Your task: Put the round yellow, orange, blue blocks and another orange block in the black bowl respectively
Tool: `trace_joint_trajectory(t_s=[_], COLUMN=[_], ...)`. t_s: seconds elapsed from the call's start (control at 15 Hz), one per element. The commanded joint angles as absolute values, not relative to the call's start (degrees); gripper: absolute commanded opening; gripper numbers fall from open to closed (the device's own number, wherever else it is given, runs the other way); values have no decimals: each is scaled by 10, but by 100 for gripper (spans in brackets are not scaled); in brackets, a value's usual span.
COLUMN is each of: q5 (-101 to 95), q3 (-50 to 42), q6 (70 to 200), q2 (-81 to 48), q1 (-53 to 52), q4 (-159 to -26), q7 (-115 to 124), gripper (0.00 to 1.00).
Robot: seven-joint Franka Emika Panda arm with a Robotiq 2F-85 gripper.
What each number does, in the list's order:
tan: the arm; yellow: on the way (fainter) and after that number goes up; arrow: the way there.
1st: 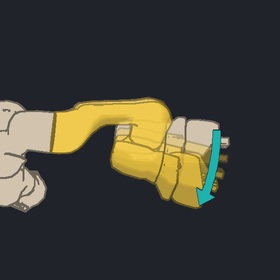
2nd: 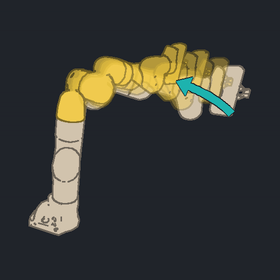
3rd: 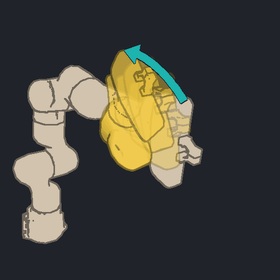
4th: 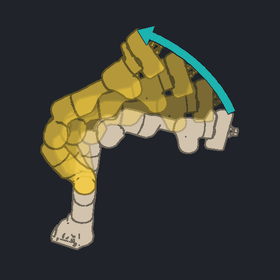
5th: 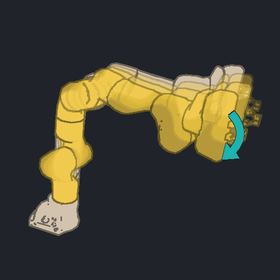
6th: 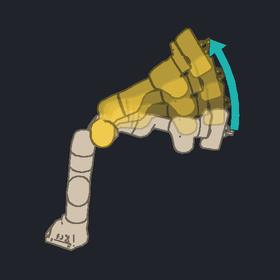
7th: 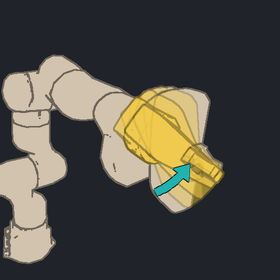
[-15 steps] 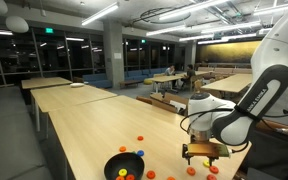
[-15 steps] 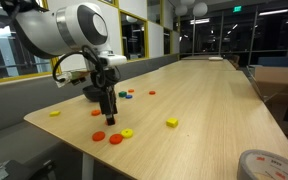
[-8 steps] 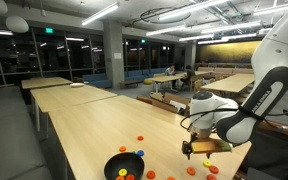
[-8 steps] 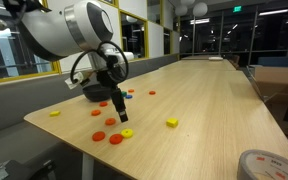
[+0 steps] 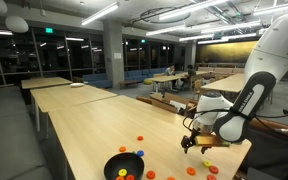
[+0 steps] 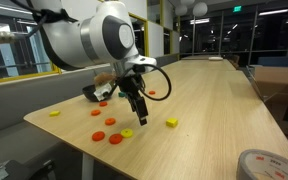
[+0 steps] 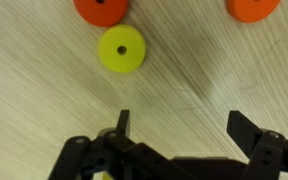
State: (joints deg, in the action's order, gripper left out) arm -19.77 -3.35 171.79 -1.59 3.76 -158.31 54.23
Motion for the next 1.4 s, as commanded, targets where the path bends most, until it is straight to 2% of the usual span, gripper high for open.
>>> trace_joint_trajectory(t_s=[0.0, 0.2, 0.4, 0.6, 0.67, 0.93, 1.33], q5=[-36, 113, 239, 265, 263, 174, 74], q3=[66, 195, 249, 220, 147, 60, 21], q6=[1786, 1737, 1682, 1606, 1575, 1452, 1246], q2=[-82, -74, -44, -4, 13, 84, 194], q1=[92, 174, 207, 198, 133, 100, 77], q4=[-1583, -1581, -1579, -1575, -1571, -1570, -1576], q7=[429, 331, 237, 198, 192, 201, 192], gripper=[100, 100, 100, 100, 100, 100, 100])
